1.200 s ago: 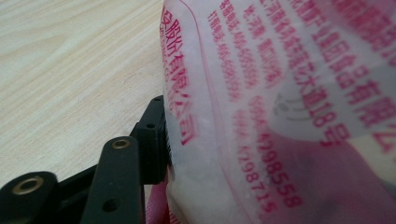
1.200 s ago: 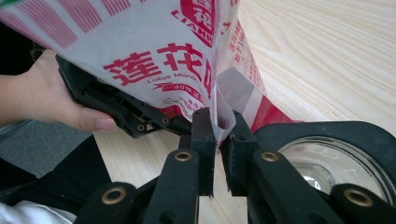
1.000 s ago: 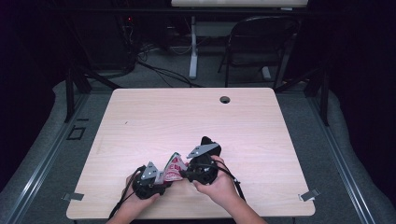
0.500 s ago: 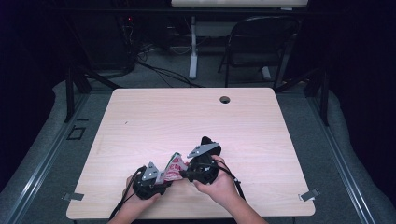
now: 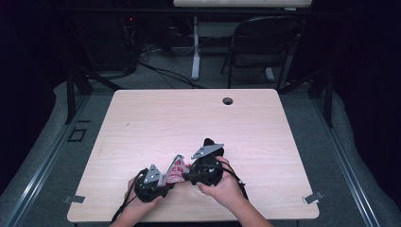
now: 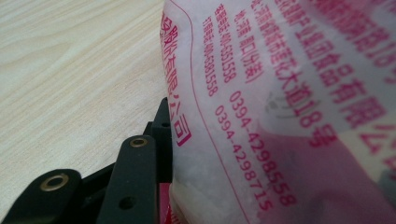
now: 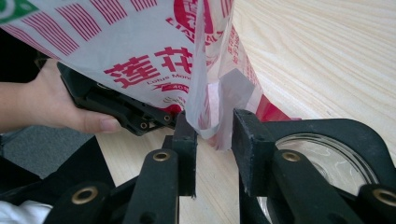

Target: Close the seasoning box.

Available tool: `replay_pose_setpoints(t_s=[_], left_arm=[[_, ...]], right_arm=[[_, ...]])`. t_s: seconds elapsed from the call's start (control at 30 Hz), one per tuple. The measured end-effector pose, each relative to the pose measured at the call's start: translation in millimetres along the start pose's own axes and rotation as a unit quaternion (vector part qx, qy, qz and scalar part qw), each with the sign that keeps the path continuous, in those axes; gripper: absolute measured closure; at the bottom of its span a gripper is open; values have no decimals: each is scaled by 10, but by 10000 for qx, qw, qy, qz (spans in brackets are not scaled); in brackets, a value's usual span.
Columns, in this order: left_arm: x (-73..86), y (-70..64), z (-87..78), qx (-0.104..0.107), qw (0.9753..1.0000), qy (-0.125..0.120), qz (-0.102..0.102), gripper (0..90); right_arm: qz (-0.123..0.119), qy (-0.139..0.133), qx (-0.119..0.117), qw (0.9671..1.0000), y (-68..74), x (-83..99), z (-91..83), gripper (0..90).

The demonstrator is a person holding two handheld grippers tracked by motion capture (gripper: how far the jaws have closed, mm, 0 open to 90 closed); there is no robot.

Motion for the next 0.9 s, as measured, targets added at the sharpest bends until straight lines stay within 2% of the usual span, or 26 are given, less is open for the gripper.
replay_pose_setpoints(t_s=[0.3, 0.53, 0.6, 0.9], left_arm=[[-4, 5, 0, 51, 10000, -11, -58, 609], [-10, 2, -5, 47, 10000, -20, -12, 614], [-11, -3, -3, 70, 10000, -42, -31, 615], [-38, 8, -38, 35, 9999, -100, -31, 622]], right_arm=[[19, -68, -8, 10000, -32, -25, -94, 669], [5, -371, -51, 9993, -48, -80, -265, 632], [-10, -373, -61, 9993, -59, -85, -284, 625], [179, -508, -31, 9985, -160, -94, -357, 590]])
Point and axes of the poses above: each handheld gripper's, and its own axes: z roughly forward along the jaws, x roughly out of its underside, y roughly to its left, the point moved 2 cm from there along z, roughly forward along the jaws, and after that the axes turned 6 degrees about x, right-handed, at the moved point
